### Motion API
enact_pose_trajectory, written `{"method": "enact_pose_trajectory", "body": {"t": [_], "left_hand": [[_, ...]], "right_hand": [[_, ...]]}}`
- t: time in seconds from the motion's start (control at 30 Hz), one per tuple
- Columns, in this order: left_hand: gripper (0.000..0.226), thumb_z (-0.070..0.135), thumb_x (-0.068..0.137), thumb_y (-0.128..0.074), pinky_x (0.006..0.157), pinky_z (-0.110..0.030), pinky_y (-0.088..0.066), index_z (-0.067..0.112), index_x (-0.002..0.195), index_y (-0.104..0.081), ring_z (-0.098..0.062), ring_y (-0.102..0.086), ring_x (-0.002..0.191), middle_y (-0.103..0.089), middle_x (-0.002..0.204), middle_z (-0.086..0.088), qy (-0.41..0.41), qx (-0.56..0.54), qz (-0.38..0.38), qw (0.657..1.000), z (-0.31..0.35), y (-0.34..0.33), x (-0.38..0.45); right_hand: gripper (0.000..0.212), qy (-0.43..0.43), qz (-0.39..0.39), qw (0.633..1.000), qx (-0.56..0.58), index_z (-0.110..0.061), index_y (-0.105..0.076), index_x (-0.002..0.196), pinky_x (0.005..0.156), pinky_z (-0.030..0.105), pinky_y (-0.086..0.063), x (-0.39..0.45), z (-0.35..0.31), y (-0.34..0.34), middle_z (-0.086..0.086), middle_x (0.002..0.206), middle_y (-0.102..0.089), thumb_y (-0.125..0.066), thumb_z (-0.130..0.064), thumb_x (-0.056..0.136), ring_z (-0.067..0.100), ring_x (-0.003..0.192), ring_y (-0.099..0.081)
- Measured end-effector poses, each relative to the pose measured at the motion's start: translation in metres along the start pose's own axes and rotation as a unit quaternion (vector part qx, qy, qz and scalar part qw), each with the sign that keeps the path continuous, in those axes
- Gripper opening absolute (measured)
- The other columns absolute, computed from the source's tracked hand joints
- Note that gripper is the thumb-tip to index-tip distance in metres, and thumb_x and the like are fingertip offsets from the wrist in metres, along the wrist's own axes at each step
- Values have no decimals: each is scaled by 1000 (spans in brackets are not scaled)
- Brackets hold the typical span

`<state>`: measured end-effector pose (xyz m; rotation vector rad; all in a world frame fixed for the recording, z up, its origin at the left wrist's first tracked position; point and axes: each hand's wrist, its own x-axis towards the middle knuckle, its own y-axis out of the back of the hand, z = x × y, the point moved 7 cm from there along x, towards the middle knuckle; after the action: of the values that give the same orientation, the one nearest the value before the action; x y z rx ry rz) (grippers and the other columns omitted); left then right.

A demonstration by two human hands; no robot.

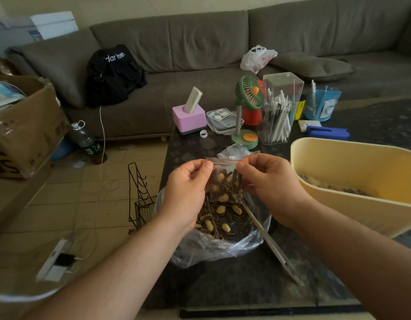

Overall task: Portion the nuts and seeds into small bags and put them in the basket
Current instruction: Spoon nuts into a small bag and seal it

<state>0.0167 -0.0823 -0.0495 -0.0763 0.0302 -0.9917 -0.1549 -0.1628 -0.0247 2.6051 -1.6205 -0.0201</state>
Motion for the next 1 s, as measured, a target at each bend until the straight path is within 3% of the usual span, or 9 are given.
{"method": "enact_pose_trajectory", "body": {"t": [0.23, 0.43, 0.6, 0.7, 0.83, 1.0], "left_hand": [[19, 24, 107, -63, 91, -45, -63, 12, 115, -76, -26, -78, 103, -82, 105, -7, -2, 2, -5, 1000, 0, 0, 0], [17, 21, 106, -63, 100, -49, -60, 12, 115, -74, -24, -77, 107, -82, 107, -7, -6, -24, -15, 1000, 2, -6, -2], [12, 23, 103, -68, 99, -43, -60, 22, 111, -78, -20, -76, 108, -81, 106, -1, -6, -27, -6, 1000, 2, -14, 2], [11, 21, 104, -67, 92, -38, -63, 22, 106, -78, -17, -78, 102, -82, 100, 0, -3, -42, 16, 999, 8, -25, 7], [13, 25, 104, -69, 96, -39, -63, 18, 109, -78, -13, -77, 100, -82, 100, 3, 6, -65, 46, 997, 21, -41, 18], [19, 37, 102, -70, 98, -44, -62, 26, 113, -79, -15, -77, 106, -82, 106, 5, 63, -67, 22, 996, 29, -53, 41]], "right_hand": [[11, 21, -6, 999, -41, -18, -77, 90, 75, 36, -64, -1, -3, -1, 7, 86, -78, -72, -23, 98, 22, 80, -75], [13, 12, 8, 999, -34, -16, -77, 88, 83, 51, -64, 3, -7, 4, 13, 88, -78, -73, -24, 97, 36, 89, -76], [12, 1, 14, 999, -39, -14, -76, 90, 81, 43, -65, 8, -13, 11, 10, 87, -78, -73, -22, 97, 34, 90, -76], [10, -13, 25, 999, -16, -14, -77, 93, 84, 50, -64, 14, -14, 12, 11, 89, -78, -74, -23, 97, 36, 92, -75], [16, -13, 59, 998, 13, -24, -79, 83, 71, 36, -57, 22, -20, 14, 4, 81, -78, -73, -23, 98, 22, 78, -71], [13, -30, 64, 997, 40, -12, -78, 93, 81, 46, -63, 30, -42, 20, 12, 86, -79, -70, -19, 99, 31, 85, -77]]}}
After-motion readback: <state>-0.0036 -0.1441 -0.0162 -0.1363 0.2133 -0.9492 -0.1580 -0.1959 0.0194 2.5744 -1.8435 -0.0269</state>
